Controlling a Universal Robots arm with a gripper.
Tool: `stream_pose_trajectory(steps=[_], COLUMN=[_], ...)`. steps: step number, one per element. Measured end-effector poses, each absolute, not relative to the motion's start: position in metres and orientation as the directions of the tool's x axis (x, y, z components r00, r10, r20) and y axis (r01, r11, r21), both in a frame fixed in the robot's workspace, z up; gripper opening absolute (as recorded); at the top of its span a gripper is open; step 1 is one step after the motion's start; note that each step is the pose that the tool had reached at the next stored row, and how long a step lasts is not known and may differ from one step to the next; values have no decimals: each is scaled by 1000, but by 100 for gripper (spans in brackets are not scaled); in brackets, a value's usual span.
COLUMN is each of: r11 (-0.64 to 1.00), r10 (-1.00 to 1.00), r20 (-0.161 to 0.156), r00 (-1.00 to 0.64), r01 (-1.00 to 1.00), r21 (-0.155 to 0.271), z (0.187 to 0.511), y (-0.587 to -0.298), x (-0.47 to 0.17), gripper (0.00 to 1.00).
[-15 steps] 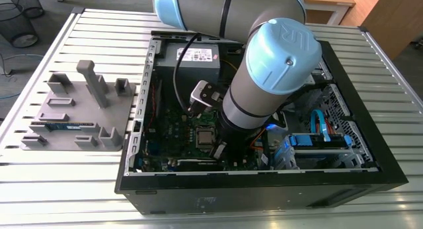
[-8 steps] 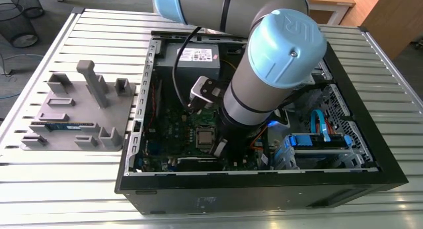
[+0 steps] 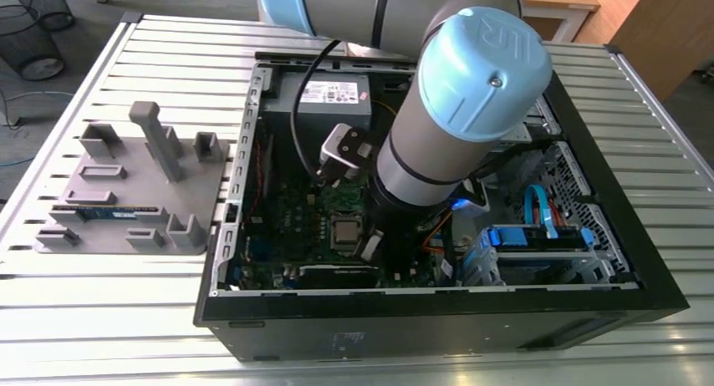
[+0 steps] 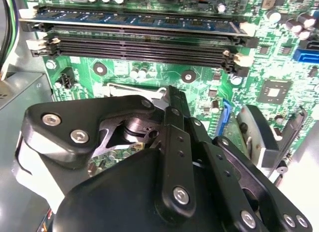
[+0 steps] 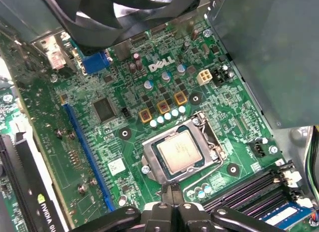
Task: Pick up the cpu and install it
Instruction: 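Install the first cpu locking lever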
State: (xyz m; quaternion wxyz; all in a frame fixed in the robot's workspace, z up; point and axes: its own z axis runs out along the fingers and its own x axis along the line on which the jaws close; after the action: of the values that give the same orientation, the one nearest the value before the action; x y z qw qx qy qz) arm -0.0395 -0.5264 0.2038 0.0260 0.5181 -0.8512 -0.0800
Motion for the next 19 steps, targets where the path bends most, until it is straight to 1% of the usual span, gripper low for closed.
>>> stream_pose_trajectory(steps=[5,19], r11=[450,451], r10=[-886,-885], r20=[-39,-40], r00=[-462,-463], r01=[-878,-877], r21=[163,163], z=[204,203], y=[-521,-516], x=[-40,-48], gripper=[11,11])
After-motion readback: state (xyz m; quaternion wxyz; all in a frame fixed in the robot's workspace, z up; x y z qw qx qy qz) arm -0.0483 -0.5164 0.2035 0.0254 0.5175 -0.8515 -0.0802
